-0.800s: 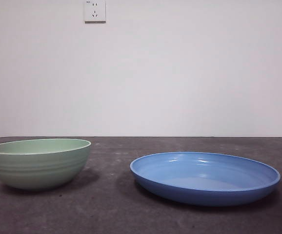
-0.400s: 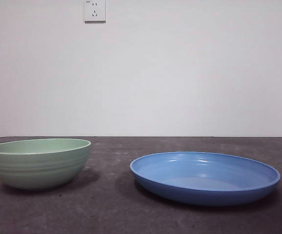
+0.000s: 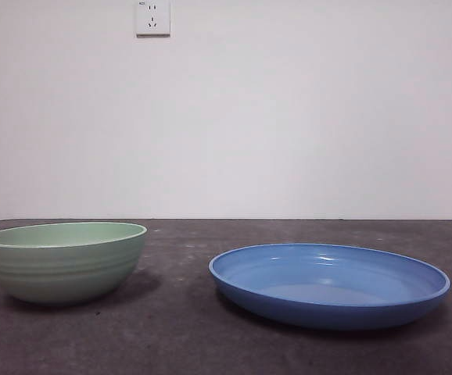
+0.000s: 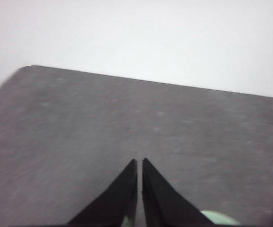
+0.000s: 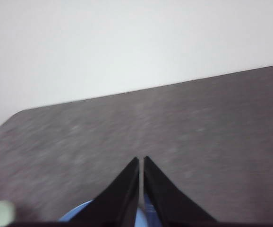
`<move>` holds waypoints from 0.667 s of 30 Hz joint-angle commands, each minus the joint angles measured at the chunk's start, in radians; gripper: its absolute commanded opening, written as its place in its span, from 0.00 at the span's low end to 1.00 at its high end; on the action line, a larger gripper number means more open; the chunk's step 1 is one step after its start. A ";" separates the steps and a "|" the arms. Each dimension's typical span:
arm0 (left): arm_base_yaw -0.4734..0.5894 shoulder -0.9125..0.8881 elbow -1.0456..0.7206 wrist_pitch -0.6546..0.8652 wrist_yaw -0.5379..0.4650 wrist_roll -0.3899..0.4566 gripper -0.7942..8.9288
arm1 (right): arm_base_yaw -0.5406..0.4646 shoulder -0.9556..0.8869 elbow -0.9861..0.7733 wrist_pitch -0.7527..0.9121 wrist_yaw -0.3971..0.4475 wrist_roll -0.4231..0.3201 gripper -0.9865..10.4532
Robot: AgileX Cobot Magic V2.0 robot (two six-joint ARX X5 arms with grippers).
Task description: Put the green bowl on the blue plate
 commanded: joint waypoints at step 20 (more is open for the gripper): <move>-0.075 0.420 0.507 -0.385 0.529 0.000 0.10 | 0.004 0.478 0.447 -0.294 -0.550 -0.201 0.10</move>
